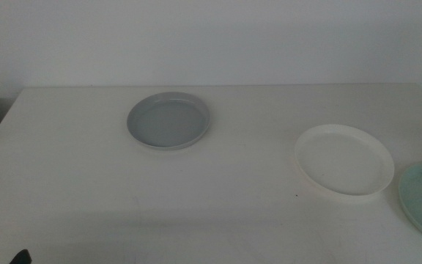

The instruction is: Stack the three bowls on top of each other.

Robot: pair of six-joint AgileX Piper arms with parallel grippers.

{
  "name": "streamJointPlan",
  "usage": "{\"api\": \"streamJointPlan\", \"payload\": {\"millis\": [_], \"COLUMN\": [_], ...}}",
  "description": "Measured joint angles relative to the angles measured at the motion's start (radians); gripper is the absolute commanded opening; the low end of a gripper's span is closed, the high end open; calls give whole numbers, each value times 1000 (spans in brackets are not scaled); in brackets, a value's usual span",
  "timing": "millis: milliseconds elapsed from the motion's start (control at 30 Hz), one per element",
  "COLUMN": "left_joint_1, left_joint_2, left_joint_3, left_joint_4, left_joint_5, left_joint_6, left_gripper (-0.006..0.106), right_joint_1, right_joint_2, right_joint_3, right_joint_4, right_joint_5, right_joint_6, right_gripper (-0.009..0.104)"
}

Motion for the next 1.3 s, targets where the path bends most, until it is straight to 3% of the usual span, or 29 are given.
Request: {"api": "streamJointPlan", "payload": {"millis": [133,367,633,800,933,1133,1300], "left_joint_1": [0,0,0,0,0,0,0], "left_joint_2": [0,0,0,0,0,0,0], "left_joint_3": [0,0,0,0,0,0,0], "left_joint_4": [0,0,0,0,0,0,0], "left_joint_5": [0,0,0,0,0,0,0], "left_joint_6": [0,0,0,0,0,0,0], "left_gripper": [105,105,105,105,105,105,105], "right_joint_1": [0,-1,-11,1,89,311,509], "right_joint_2": [8,-20,-227,-373,-478,-524,-490], "right_joint_3": [-4,-5,-5,-5,-5,-4,-4], "right_joint_4": [23,29,26,87,110,123,124], "right_joint_5": [-3,37,145,201,241,292,238], "right_joint_6": [-36,-61,-50,-43,1,145,264], "right_gripper": [-1,-1,-1,-1,-1,-1,-1]}}
